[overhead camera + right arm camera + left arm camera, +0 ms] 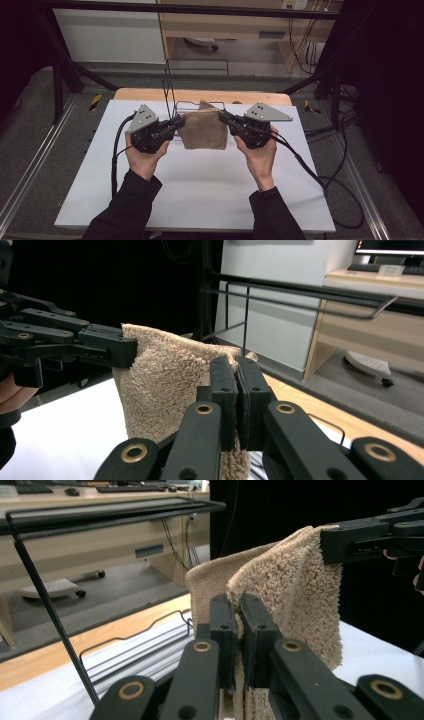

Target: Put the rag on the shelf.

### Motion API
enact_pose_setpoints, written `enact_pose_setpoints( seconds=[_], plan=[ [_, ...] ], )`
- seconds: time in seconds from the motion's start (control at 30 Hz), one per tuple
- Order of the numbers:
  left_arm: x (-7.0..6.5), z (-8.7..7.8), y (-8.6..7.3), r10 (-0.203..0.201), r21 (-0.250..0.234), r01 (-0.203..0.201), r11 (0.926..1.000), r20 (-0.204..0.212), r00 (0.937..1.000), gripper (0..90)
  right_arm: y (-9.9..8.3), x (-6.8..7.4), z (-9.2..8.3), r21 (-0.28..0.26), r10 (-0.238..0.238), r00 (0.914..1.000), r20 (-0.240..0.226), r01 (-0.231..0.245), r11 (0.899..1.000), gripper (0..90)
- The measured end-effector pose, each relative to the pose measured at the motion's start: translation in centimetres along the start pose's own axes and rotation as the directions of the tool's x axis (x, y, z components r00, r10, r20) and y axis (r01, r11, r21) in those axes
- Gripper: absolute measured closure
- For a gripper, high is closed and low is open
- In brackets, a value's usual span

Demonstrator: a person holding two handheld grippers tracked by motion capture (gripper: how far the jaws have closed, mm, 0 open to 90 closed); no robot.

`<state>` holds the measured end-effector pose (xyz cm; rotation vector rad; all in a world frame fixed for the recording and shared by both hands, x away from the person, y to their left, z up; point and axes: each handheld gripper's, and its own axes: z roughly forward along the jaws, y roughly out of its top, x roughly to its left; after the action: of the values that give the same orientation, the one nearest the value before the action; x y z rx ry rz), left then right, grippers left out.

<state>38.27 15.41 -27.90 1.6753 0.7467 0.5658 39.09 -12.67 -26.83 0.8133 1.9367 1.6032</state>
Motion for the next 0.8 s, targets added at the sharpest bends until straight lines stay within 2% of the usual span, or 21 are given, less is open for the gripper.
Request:
enact_pose_setpoints(
  seconds=[0.57, 0.8],
  plan=[
    [1.0, 0.1, 2.5, -0.011, -0.086, 0.009, 0.9963, -0.023, 0.9997, 85.1, 2.8, -0.2, 0.5, -0.069, -0.03, 0.999, 0.032, 0.032, 0.997, 87.9],
    [1.5, 0.1, 3.7, 0.0, -0.112, -0.005, 0.9937, -0.047, 0.9989, 85.1, 4.0, -0.1, 0.9, -0.093, -0.066, 0.9963, 0.055, 0.071, 0.993, 87.9]
  ],
)
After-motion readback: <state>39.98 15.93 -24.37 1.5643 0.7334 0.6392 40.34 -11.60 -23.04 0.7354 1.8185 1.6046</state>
